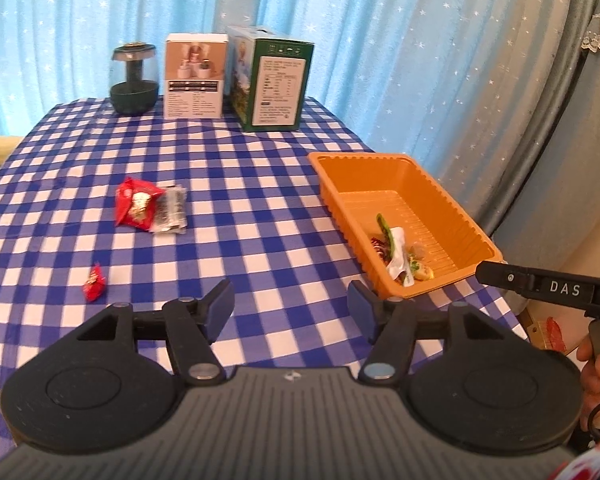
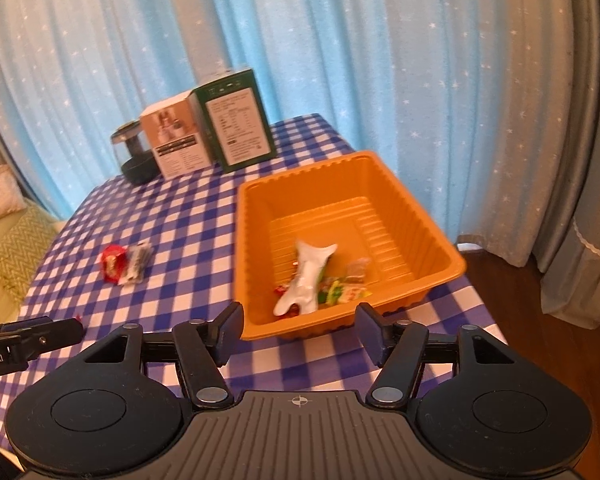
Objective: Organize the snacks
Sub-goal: 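Withdraw both open tools from the tray toward the remaining snacks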
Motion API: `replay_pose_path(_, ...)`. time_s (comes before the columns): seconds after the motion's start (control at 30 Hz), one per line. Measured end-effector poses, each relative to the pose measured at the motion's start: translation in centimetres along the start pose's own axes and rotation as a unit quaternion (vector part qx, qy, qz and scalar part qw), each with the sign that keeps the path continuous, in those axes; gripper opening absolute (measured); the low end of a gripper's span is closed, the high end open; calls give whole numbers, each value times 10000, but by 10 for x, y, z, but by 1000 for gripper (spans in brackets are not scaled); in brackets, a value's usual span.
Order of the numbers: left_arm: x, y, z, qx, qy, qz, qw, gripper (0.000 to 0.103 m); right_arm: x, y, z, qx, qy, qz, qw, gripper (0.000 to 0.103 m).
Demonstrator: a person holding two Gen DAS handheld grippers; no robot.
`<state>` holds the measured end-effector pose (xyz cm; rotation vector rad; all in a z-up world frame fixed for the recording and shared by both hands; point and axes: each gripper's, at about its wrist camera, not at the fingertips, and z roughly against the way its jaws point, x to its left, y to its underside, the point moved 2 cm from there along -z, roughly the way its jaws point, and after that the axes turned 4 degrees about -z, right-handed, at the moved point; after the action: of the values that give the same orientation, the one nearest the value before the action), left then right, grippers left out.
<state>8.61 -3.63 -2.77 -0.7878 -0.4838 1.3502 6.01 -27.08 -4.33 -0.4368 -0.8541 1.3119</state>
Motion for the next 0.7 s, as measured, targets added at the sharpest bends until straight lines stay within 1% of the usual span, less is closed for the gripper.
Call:
replay_pose_path(0.13,12,7,11,-23,-132,66,9999,62,13,5,-1,53,-106,106,9999,63)
replay_pose_path(0.4,37,17,25,-23,-393,130,9991,63,36,13,-3,153,-263,295,9991,63)
replay_pose_path(0.7,60,26,37,-33,-514,245,9984,63,57,18,-7,246,-409,495,9976,63)
